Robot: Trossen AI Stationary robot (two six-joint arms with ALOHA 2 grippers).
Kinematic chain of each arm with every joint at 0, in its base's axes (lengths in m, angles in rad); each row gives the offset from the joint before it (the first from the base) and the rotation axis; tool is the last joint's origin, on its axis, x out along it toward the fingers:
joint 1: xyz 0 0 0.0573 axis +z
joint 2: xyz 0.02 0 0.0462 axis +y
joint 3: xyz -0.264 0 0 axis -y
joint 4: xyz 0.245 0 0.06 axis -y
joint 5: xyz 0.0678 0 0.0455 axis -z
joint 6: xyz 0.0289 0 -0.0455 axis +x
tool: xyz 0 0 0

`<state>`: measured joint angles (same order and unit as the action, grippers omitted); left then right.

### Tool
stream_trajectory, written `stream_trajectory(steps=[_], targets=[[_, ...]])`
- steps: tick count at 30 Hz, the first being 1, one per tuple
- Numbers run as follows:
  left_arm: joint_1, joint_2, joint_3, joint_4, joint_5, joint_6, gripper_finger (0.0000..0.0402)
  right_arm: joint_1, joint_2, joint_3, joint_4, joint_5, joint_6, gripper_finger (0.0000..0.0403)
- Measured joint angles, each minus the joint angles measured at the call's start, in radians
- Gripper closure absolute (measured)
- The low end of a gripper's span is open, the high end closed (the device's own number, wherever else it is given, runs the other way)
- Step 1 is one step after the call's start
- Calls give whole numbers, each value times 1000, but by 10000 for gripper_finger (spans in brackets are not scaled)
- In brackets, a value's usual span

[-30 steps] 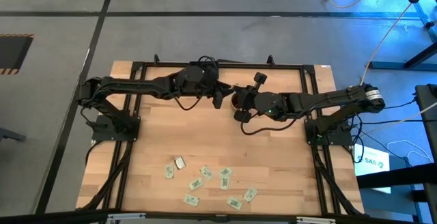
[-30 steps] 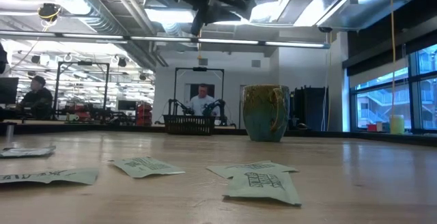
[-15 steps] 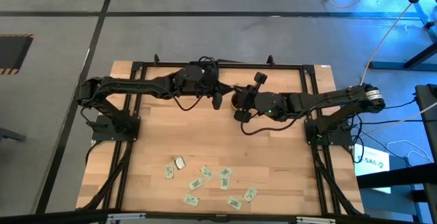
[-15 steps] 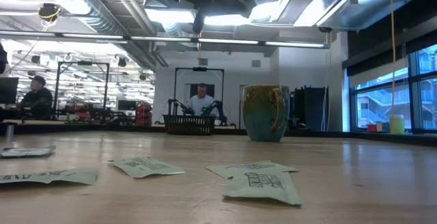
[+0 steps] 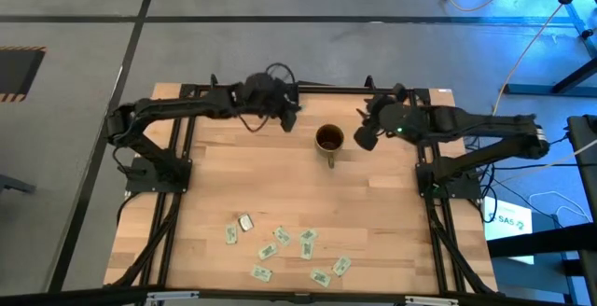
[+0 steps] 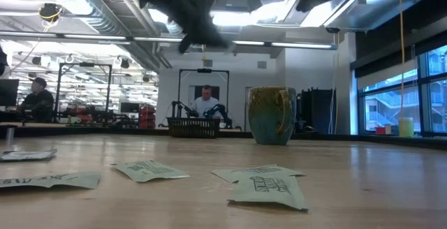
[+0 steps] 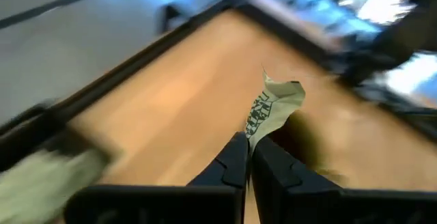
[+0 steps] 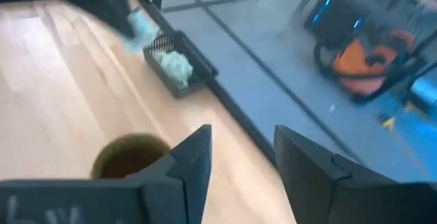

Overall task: Pick and place Stevia / Truvia into bins
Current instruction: Put the stevia packet into the black container

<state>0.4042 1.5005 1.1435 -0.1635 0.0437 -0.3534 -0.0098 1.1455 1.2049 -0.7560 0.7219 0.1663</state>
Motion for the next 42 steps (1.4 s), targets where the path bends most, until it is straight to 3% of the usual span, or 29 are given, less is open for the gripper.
stream_trajectory(steps=[5,12,18,30,35,42], targets=[[145,24,0,-83,1,-2,395,-8,-36,0,-26,-17,62,241],[289,140,0,-33,216,-51,395,-8,-16,0,-32,-19,59,241],[348,253,0,-20,278,-80,395,-8,9,0,-34,-19,37,240],[407,331,0,-20,259,-97,390,-8,53,0,-36,-19,33,240],[415,333,0,-28,200,-77,388,-8,58,0,-35,-19,31,240],[415,332,0,-31,198,-69,356,-8,58,0,-35,-19,31,240]])
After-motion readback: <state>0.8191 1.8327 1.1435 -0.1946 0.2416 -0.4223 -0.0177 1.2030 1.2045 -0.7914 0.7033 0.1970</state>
